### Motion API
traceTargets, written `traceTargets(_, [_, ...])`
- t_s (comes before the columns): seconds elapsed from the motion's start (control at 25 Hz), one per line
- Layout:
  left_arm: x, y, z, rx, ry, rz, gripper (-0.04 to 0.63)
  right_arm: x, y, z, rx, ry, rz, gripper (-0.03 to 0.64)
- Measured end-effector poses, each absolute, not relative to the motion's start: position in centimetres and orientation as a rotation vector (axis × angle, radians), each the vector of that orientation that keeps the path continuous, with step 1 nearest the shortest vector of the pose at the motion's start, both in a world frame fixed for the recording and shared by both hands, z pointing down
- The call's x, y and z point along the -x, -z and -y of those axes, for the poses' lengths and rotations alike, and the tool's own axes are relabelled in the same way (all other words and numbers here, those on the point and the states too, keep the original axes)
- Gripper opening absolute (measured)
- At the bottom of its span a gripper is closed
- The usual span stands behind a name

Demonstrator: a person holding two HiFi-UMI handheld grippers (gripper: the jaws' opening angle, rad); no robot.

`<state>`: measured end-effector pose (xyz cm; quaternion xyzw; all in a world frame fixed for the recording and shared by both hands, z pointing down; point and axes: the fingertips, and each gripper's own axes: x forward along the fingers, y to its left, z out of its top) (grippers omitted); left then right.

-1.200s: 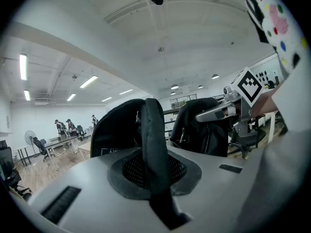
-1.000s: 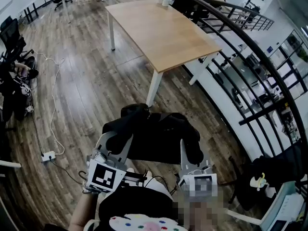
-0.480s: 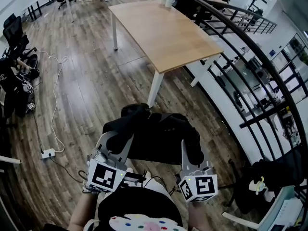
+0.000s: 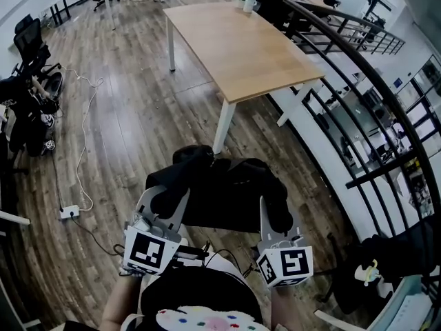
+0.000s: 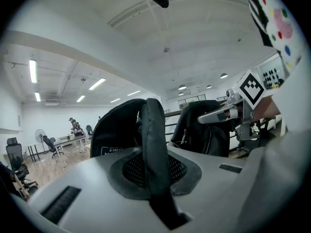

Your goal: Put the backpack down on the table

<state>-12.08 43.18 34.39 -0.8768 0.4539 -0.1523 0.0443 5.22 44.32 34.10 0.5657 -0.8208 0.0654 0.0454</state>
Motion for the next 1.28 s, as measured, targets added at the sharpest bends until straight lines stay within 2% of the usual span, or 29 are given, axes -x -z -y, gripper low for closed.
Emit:
traceTargets(0.6, [8.0, -34.1, -44.2, 2.623, 0.440, -1.398, 0.037, -9.2, -34.8, -45.2, -1.711, -0.204, 2.553, 0.066])
traceTargets(1.28, [6.7, -35.0, -38.5, 2.660, 0.452, -1.360, 0.037, -10.7, -35.4, -40.4, -1.765, -0.221, 2.512, 0.066])
